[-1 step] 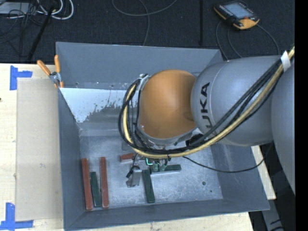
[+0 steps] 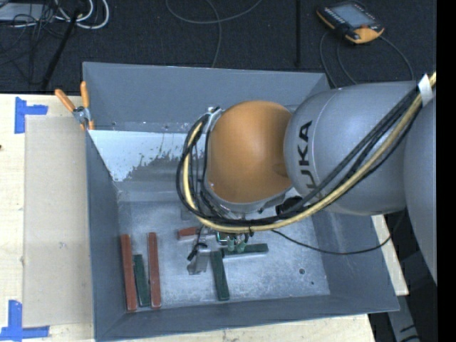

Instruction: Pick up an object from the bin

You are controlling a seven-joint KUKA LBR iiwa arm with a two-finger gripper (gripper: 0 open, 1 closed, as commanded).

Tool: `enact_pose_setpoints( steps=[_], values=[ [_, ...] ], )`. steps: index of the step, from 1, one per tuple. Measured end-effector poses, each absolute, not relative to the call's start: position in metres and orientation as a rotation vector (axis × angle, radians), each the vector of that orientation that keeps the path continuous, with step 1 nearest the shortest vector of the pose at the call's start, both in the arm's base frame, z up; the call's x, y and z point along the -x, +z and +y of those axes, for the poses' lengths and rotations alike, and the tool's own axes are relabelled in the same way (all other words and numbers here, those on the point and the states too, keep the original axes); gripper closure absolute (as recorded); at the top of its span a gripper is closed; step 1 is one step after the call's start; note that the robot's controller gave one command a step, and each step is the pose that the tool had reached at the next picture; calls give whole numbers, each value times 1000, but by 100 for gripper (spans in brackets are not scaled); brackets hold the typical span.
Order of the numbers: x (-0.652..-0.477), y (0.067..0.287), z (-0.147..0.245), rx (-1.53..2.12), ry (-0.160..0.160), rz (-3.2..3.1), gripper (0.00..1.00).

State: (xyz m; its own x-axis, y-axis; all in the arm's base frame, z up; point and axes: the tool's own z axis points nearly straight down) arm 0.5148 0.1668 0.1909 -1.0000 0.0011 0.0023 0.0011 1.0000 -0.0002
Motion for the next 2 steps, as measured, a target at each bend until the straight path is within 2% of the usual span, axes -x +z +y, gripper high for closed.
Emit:
enact_pose_setpoints(
  steps=[1, 2],
  values=[
    [-527, 174, 163, -124, -1, -3143, 0],
    [-563, 135, 156, -572, -1, -3093, 0]
  ],
)
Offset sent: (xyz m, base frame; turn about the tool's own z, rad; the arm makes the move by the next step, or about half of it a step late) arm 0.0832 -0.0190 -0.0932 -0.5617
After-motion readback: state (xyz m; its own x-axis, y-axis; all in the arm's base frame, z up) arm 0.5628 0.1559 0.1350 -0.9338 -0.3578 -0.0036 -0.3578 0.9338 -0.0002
